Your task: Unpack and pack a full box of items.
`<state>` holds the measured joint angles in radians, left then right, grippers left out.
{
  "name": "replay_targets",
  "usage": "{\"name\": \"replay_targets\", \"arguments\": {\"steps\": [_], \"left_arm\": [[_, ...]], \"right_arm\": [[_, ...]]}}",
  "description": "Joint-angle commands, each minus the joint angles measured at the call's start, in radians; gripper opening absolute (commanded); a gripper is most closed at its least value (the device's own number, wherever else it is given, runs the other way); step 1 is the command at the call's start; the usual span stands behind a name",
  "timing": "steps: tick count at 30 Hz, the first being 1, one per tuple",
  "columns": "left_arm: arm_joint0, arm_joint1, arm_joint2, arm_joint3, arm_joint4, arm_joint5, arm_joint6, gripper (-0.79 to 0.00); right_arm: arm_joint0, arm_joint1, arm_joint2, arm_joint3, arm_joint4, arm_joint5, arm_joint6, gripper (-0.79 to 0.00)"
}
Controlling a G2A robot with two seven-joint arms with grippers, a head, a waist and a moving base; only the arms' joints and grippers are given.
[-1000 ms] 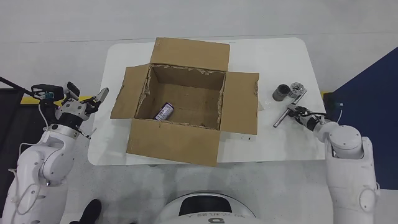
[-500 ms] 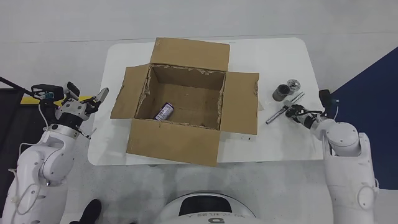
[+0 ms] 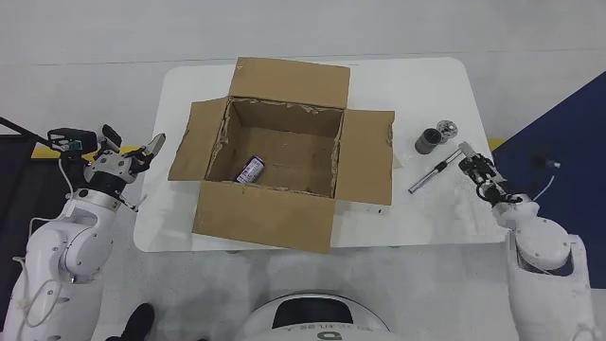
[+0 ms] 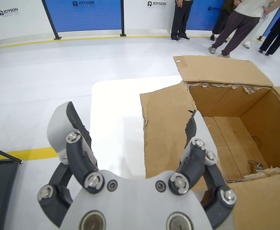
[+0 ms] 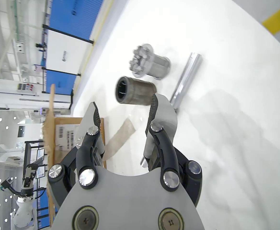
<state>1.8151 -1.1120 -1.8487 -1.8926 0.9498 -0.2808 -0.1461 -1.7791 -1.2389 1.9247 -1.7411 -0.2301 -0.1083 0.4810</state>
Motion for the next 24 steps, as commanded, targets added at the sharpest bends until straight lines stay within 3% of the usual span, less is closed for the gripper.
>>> {"name": "replay_targets", "arguments": {"steps": [1, 4, 5, 8, 16, 19, 22, 24], "left_arm": [[0.0, 0.0, 0.0, 0.0, 0.0, 0.0, 0.0, 0.0], [0.0, 0.0, 0.0, 0.0, 0.0, 0.0, 0.0, 0.0], [0.0, 0.0, 0.0, 0.0, 0.0, 0.0, 0.0, 0.0], [0.0, 0.0, 0.0, 0.0, 0.0, 0.0, 0.0, 0.0], [0.0, 0.0, 0.0, 0.0, 0.0, 0.0, 0.0, 0.0], [0.0, 0.0, 0.0, 0.0, 0.0, 0.0, 0.0, 0.0], [0.0, 0.0, 0.0, 0.0, 0.0, 0.0, 0.0, 0.0], [0.0, 0.0, 0.0, 0.0, 0.0, 0.0, 0.0, 0.0]], "right_arm": [[-0.025, -0.004, -0.008, -0.015, 0.01, -0.051, -0.049, -0.046], [-0.005, -0.002, -0.031, 0.022, 0.002, 0.012, -0.016, 0.0], [0.008, -0.001, -0.033, 0.045, -0.007, 0.053, -0.013, -0.043], [0.038, 0.001, -0.045, 0.081, -0.024, 0.149, 0.01, -0.055], [0.01, 0.002, -0.03, 0.05, -0.017, 0.126, -0.028, -0.022], [-0.023, 0.001, -0.046, -0.011, -0.045, 0.032, -0.067, 0.0], [-0.065, -0.002, -0.069, -0.088, -0.024, -0.219, -0.111, 0.0], [-0.088, -0.003, -0.083, -0.131, -0.067, -0.332, -0.152, 0.0]]}}
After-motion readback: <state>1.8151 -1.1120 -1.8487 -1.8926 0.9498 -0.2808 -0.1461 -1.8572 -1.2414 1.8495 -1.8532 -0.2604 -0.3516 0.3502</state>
